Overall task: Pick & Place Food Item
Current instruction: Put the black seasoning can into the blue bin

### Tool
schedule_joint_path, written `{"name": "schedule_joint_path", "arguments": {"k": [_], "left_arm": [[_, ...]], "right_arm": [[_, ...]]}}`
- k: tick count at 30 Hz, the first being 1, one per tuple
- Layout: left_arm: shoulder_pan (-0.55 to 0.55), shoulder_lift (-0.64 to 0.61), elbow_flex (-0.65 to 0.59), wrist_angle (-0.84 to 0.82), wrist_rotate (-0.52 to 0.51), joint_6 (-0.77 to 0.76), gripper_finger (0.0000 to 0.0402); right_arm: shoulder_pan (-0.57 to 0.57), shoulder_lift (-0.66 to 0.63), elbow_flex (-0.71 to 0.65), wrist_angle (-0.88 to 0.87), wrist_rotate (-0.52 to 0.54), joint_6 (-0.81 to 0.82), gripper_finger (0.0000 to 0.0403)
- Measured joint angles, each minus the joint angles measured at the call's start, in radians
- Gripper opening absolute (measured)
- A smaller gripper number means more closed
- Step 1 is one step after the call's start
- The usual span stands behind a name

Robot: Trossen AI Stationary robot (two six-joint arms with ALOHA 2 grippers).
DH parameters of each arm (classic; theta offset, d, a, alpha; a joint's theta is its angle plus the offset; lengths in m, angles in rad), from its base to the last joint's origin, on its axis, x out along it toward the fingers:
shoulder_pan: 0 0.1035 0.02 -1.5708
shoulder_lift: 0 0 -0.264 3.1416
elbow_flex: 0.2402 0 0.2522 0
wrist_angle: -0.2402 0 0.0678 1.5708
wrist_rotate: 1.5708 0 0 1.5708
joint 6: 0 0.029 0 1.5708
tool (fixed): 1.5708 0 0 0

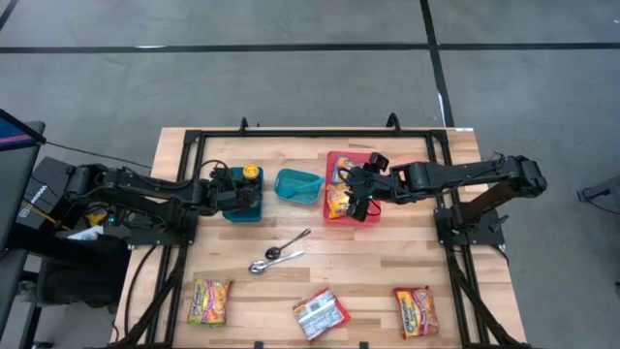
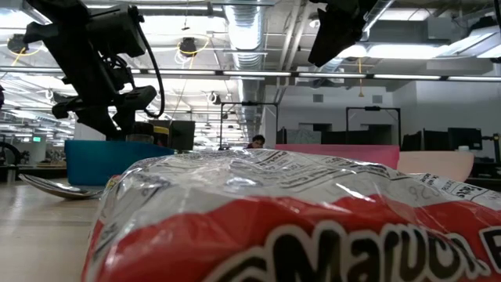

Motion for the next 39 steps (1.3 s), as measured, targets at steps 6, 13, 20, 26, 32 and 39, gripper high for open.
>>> {"name": "schedule_joint_path", "arguments": {"k": [6,13,20,26,32,39], "left_arm": [[0.000,0.000,0.000,0.000,0.000,0.000,0.0158],[0.000,0.000,0.000,0.000,0.001,0.000,0.0159],[0.000,0.000,0.000,0.000,0.001,0.000,0.0158],[0.000,-0.016,0.000,-0.001,0.004,0.006,0.0155],[0.000,-0.087,0.000,-0.001,0.004,0.041,0.0154],[0.000,-0.164,0.001,0.000,0.033,0.090,0.0154]], "right_arm": [[0.000,0.000,0.000,0.000,0.000,0.000,0.0240],[0.000,0.000,0.000,0.000,0.000,0.000,0.0240],[0.000,0.000,0.000,0.000,0.000,0.000,0.0240],[0.000,0.000,0.000,0.000,0.000,0.000,0.0240],[0.000,0.000,0.000,0.000,0.000,0.000,0.0240],[0.000,0.000,0.000,0.000,-0.001,0.000,0.0240]]}}
